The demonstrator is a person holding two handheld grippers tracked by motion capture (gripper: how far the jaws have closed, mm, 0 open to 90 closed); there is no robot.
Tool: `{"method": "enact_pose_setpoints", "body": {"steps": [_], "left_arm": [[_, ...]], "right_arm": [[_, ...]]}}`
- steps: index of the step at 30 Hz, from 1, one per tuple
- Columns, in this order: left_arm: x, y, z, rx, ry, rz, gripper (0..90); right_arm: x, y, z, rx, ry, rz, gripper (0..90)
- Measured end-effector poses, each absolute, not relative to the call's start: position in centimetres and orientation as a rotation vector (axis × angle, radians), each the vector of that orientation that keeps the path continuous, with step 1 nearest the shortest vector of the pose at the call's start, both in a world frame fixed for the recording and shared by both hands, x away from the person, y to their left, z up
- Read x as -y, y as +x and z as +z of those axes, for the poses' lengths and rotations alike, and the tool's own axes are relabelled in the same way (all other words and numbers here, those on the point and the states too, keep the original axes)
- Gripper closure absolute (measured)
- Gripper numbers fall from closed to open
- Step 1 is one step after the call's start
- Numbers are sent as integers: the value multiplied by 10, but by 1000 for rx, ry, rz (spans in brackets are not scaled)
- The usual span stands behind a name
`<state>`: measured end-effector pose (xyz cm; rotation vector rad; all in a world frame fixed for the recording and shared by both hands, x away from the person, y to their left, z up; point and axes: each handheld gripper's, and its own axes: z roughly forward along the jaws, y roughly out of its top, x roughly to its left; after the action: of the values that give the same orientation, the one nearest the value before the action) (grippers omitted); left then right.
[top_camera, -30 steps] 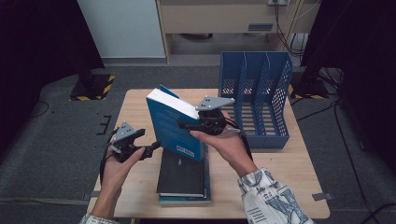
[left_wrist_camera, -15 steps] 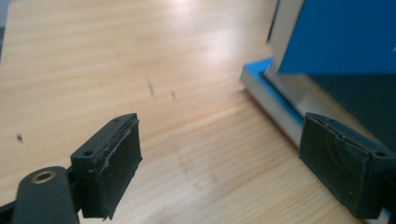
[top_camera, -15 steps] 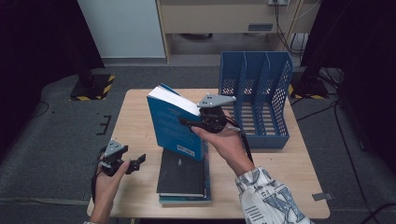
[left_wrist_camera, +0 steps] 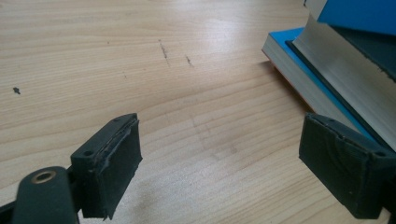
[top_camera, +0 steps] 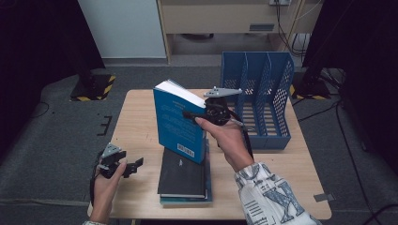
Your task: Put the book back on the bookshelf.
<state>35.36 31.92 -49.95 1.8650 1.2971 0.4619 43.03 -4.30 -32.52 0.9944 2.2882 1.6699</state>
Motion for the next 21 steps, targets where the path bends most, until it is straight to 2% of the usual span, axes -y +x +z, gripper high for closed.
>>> {"method": "enact_pose_setpoints", "body": {"steps": [21], "left_arm": [[-315, 359, -512, -1357, 1958, 423, 106]], "right_arm": [[43, 438, -305, -2278, 1101, 1681, 604]]}}
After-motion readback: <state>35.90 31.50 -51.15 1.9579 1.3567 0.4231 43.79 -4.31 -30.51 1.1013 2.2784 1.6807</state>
